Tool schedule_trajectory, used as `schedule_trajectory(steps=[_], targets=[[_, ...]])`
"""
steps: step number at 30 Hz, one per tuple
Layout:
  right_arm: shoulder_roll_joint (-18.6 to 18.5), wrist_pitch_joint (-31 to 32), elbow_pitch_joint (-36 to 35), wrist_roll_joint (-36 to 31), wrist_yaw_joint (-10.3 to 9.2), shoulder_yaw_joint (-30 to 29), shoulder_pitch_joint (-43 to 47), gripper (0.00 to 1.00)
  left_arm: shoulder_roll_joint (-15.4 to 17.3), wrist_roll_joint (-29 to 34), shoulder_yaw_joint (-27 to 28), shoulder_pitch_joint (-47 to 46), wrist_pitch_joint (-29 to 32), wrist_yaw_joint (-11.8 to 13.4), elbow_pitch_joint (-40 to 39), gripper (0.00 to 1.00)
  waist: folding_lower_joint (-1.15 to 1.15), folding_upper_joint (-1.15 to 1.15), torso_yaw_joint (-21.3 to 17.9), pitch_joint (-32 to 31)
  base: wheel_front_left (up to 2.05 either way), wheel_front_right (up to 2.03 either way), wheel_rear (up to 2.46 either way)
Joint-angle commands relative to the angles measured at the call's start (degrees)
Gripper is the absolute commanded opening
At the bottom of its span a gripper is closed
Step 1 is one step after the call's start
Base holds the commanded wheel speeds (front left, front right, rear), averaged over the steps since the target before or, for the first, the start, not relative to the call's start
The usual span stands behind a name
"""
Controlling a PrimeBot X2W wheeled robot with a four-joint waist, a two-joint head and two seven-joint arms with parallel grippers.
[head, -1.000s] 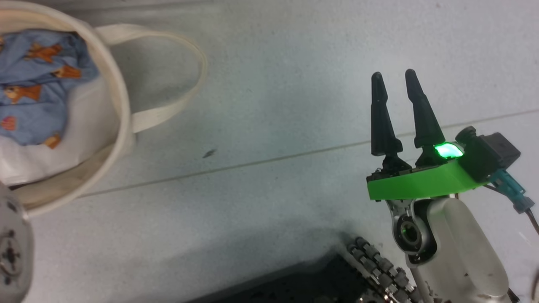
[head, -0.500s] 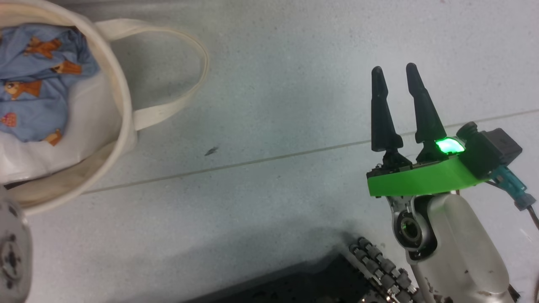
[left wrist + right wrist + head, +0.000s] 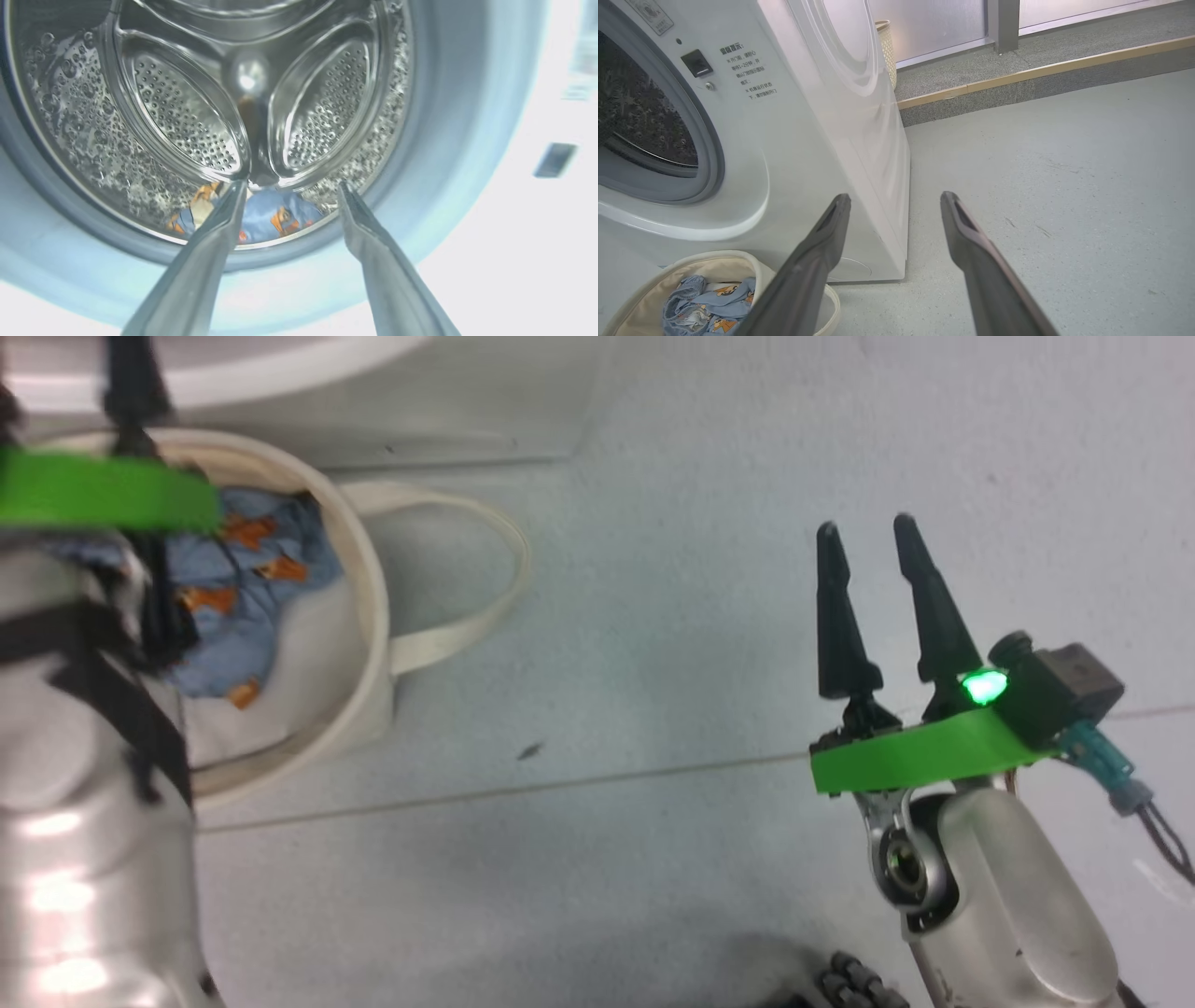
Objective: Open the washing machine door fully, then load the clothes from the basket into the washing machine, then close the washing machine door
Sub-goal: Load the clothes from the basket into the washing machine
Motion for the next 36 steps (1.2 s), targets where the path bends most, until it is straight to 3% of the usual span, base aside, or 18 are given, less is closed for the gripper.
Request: schedule_trajectory(steps=[1, 13, 21, 28, 36], targets=[[0.1, -0.7, -1.2, -0.4, 0.01, 1.0, 2.4, 1.00, 1.4, 0.3, 0.8, 1.4, -0.2, 0.1, -2.5, 1.00, 0.01, 0.00, 2.6, -4.4, 0.00, 0.00, 0.00], [0.1, -0.7, 1.4, 0.0, 0.01, -1.7, 9.4, 1.00, -3.0, -1.4, -3.0, 25.6, -0.2, 0.3, -7.4, 1.00, 0.01, 0.00, 8.6, -21.6, 0.00, 0.00, 0.00], [0.1, -0.7, 2.7, 0.7, 0.01, -1.7, 14.7, 1.00, -3.2, -5.1, -11.0, 38.1, -0.2, 3.9, -9.3, 1.00, 0.01, 0.00, 10.9, -29.2, 0.00, 0.00, 0.00], [0.1, -0.7, 4.0, 1.7, 0.01, -2.2, 18.7, 1.00, -3.2, -9.1, -14.6, 45.9, -0.2, 9.4, -10.6, 1.00, 0.01, 0.00, 11.4, -34.0, 0.00, 0.00, 0.00], [0.1, -0.7, 4.3, 1.7, 0.01, -1.4, 19.4, 1.00, -3.2, -8.2, -16.7, 46.5, -0.2, 9.6, -10.5, 1.00, 0.01, 0.00, 11.8, -34.7, 0.00, 0.00, 0.00]])
